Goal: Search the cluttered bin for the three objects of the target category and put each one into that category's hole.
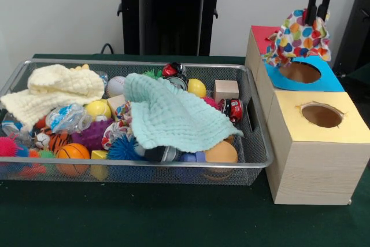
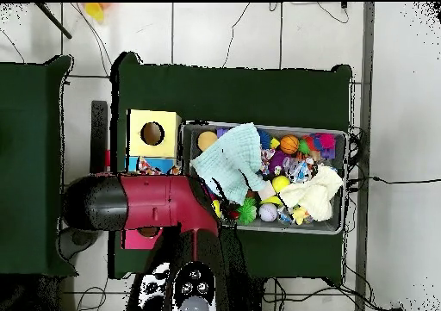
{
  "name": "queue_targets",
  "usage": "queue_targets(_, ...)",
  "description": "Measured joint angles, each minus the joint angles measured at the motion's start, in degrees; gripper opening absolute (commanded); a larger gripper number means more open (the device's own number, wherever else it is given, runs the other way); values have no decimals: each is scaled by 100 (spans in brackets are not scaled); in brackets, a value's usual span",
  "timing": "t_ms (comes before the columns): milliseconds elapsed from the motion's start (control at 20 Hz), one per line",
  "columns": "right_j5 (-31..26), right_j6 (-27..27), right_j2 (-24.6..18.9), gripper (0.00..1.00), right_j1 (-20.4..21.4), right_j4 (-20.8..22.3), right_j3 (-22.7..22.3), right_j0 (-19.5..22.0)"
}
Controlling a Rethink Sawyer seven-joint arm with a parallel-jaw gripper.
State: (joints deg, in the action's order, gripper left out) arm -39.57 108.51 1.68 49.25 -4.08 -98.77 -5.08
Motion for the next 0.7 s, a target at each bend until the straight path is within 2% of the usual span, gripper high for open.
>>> queue_targets(700,-113,125,239,0,-145,-178,840,-212)
